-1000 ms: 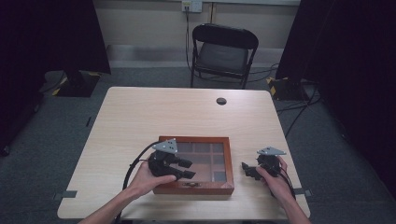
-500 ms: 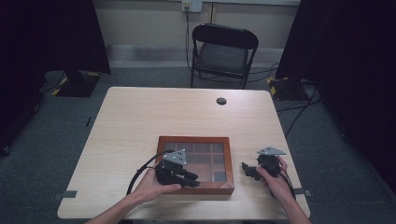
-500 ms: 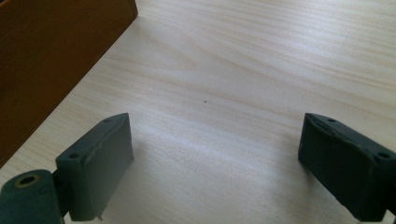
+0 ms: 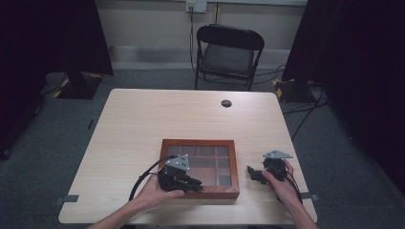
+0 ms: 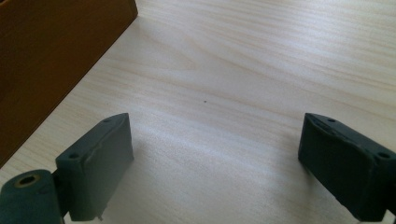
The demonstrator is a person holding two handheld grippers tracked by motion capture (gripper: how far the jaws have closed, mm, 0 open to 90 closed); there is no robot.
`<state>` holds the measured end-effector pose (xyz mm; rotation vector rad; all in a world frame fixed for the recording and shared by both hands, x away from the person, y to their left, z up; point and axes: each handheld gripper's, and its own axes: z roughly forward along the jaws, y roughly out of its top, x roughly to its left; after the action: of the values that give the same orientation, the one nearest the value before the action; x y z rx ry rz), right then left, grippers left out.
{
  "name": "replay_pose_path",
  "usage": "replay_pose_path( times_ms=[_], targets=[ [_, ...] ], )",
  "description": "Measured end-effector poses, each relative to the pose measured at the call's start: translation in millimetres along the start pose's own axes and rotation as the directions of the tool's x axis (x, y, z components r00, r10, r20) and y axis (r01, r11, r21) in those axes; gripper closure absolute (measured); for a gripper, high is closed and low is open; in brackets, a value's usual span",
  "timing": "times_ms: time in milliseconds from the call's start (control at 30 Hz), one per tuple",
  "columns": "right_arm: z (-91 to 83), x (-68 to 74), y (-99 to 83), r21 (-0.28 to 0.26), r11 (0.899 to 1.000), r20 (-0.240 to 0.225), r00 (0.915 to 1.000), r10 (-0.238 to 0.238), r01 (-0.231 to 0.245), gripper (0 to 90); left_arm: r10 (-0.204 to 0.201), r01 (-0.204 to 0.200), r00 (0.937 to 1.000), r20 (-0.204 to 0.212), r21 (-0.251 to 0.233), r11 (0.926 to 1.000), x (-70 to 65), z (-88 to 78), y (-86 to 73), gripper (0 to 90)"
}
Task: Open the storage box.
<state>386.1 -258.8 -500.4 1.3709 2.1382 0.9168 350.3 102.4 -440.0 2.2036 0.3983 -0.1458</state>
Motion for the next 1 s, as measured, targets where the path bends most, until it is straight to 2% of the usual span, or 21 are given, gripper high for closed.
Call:
replay_pose_path(
  times_ms=[667, 900, 1000],
  targets=[
    [0.0, 0.0, 0.0, 0.000, 1.000, 0.000, 1.0000, 0.000, 0.000, 9.3, -0.011, 0.010, 0.9994, -0.034, -0.040, 0.9992, -3.7, 0.7, -4.9, 80.6],
    [0.0, -0.1, 0.0, 0.001, 1.000, 0.000, 1.0000, -0.001, 0.001, 9.3, -0.066, 0.066, 0.9978, 0.001, -0.030, 0.9974, 1.2, 0.0, -3.4, 81.4],
    [0.0, -0.2, 0.0, 0.001, 1.000, 0.000, 1.0000, -0.002, 0.002, 9.2, -0.084, 0.084, 0.9965, 0.001, -0.024, 0.9962, 1.6, -0.1, -2.8, 81.4]
  ],
)
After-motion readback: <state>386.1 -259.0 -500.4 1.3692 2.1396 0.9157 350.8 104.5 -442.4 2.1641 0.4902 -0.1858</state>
